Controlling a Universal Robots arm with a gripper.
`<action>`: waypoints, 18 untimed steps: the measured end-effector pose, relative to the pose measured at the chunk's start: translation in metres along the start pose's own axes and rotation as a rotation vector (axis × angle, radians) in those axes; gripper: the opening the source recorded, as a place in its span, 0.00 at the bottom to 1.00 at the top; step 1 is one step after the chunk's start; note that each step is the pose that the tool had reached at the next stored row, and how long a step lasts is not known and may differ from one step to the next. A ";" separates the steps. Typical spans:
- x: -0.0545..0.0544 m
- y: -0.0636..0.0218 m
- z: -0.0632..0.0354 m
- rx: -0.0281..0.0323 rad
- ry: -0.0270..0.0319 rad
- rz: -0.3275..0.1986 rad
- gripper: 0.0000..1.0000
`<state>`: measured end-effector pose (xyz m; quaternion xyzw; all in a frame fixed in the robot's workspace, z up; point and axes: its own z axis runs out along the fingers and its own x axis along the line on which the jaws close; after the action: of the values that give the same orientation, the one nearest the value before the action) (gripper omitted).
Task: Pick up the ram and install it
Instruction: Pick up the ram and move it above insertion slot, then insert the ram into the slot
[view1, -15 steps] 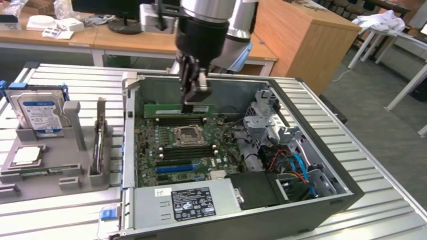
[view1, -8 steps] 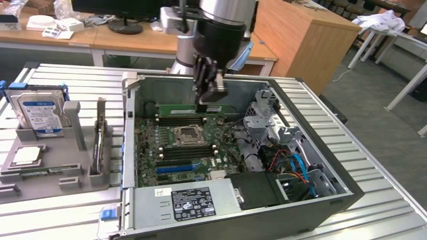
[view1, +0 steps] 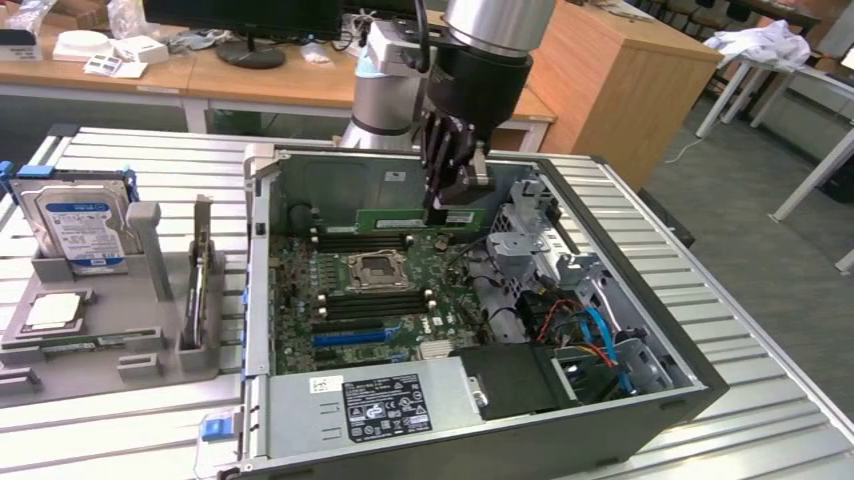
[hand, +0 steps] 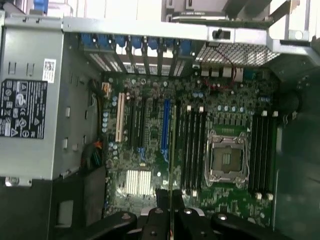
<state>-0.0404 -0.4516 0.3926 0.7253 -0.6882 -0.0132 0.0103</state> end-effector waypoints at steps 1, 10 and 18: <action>0.000 0.0000 0.0000 0.0001 -0.0001 0.000 0.14; 0.000 -0.0001 0.0000 0.0001 0.0000 0.000 0.14; 0.000 -0.0001 0.0000 0.0001 -0.0001 0.000 0.14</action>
<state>-0.0403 -0.4514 0.3925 0.7253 -0.6882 -0.0132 0.0103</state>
